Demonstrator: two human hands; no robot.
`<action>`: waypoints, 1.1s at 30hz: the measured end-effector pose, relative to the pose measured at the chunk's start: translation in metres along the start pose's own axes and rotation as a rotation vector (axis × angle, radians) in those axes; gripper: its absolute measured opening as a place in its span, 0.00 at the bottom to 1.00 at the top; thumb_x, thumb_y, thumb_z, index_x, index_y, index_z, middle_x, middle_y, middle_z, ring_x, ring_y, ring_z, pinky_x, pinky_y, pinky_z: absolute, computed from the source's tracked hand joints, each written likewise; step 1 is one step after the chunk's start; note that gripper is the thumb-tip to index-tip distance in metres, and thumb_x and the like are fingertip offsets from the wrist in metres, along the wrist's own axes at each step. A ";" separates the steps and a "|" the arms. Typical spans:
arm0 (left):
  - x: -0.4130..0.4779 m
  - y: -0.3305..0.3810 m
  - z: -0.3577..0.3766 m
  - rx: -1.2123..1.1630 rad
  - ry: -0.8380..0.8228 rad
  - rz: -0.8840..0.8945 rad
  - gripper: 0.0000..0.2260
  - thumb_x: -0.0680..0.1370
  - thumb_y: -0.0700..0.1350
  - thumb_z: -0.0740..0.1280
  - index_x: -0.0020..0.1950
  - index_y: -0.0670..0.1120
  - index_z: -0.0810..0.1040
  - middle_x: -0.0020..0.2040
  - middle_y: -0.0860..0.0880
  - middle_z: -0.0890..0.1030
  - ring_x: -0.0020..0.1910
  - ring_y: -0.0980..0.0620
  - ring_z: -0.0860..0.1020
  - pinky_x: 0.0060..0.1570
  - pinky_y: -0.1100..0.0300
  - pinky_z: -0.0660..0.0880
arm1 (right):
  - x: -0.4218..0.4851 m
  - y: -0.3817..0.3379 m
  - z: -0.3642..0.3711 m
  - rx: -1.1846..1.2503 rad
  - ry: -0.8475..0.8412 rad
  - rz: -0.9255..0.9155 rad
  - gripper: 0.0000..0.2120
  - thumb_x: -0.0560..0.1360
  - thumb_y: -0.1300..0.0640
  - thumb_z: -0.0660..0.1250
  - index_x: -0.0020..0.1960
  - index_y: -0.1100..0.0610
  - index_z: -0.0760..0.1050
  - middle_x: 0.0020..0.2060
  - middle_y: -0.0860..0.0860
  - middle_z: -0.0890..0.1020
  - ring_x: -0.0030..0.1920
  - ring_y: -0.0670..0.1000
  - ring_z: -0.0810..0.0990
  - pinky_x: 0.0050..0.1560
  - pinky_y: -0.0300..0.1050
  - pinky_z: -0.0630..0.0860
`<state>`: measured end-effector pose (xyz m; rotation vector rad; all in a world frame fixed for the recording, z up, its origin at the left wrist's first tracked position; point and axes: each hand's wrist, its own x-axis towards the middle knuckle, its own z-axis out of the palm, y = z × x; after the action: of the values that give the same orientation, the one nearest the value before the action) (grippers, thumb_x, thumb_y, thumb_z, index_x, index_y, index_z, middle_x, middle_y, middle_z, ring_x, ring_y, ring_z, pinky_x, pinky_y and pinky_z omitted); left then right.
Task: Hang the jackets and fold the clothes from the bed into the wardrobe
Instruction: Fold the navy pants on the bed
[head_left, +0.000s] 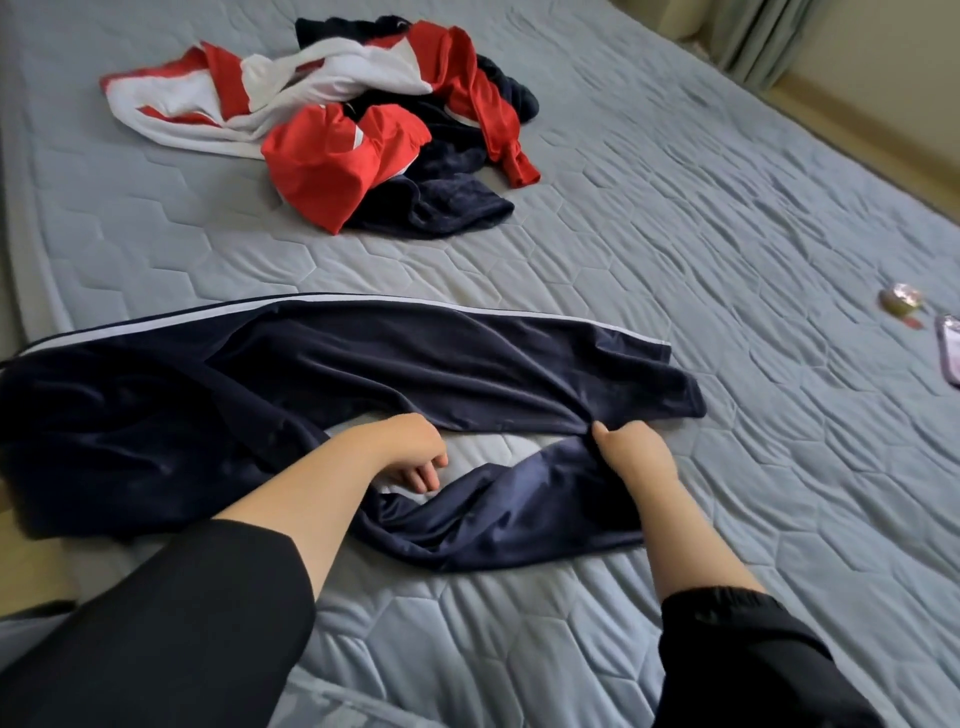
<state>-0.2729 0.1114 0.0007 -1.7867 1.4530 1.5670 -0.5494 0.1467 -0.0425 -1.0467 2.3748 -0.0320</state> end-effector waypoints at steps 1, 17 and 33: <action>-0.002 0.002 0.002 0.066 -0.025 -0.010 0.11 0.78 0.46 0.60 0.42 0.42 0.78 0.40 0.47 0.85 0.33 0.51 0.79 0.35 0.59 0.70 | 0.000 0.008 -0.007 -0.122 -0.099 0.021 0.28 0.76 0.42 0.59 0.65 0.63 0.73 0.64 0.60 0.76 0.63 0.60 0.75 0.62 0.52 0.71; 0.009 0.007 0.005 -1.600 0.160 0.059 0.06 0.79 0.44 0.63 0.54 0.43 0.72 0.53 0.43 0.76 0.56 0.43 0.77 0.60 0.48 0.70 | 0.071 -0.001 -0.065 0.402 0.194 0.157 0.24 0.77 0.44 0.60 0.60 0.65 0.73 0.57 0.61 0.78 0.57 0.62 0.76 0.56 0.51 0.71; 0.002 -0.011 0.015 -1.032 0.130 -0.014 0.09 0.80 0.47 0.63 0.56 0.43 0.72 0.43 0.42 0.82 0.36 0.48 0.82 0.34 0.58 0.77 | 0.077 -0.031 -0.075 0.134 0.611 -0.099 0.19 0.78 0.59 0.58 0.68 0.60 0.67 0.67 0.59 0.70 0.67 0.60 0.67 0.64 0.54 0.62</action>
<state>-0.2718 0.1272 -0.0094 -2.4075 0.6410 2.4803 -0.6072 0.0583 -0.0075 -1.2141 2.7938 -0.6200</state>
